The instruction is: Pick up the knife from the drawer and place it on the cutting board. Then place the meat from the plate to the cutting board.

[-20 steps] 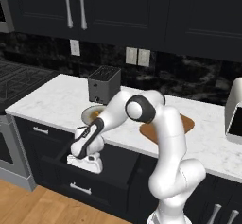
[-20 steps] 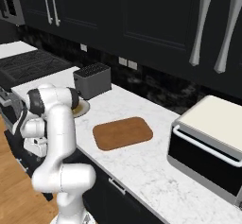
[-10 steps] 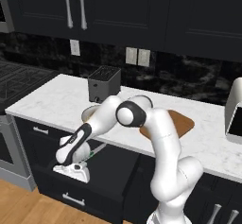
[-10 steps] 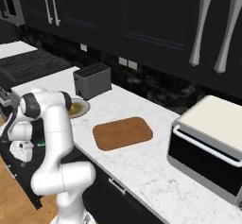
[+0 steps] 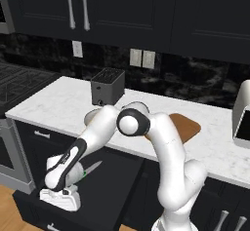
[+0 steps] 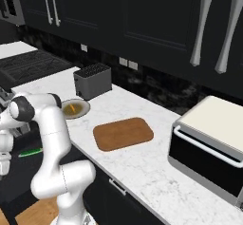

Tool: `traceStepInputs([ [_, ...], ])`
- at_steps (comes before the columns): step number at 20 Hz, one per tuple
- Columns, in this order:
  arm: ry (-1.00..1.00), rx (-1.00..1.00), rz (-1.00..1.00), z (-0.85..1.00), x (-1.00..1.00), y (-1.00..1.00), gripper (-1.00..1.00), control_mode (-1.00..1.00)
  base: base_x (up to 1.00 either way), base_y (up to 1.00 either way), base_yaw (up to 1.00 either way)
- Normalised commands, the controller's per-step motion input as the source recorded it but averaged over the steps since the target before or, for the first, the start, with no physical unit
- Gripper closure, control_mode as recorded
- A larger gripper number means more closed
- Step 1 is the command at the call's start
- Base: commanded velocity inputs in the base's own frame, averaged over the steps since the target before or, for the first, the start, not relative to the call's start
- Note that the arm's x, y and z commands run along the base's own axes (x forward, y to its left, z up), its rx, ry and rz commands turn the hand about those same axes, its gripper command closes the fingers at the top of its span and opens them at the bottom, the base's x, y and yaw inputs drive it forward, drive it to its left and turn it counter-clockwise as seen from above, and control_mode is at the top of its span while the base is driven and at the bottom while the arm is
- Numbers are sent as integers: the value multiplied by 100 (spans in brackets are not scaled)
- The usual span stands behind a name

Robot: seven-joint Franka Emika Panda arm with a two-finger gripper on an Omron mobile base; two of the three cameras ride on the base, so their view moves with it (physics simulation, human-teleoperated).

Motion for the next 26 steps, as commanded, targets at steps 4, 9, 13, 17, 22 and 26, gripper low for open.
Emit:
traceStepInputs([
  [4, 6, 0, -4, 74, 8, 14, -100, -100, 0, 0, 0],
  [9, 7, 0, 0, 45, 90, -21, -100, -100, 0, 0, 0],
  [13, 0, 0, -2, 1, 72, -56, -100, -100, 0, 0, 0],
  [17, -1, -1, -7, 0, 46, -30, -100, -100, 0, 0, 0],
  [22, -19, -3, -3, -19, 22, -11, -100, -100, 0, 0, 0],
  [26, -40, -2, 0, -35, 1, -2, -100, -100, 0, 0, 0],
])
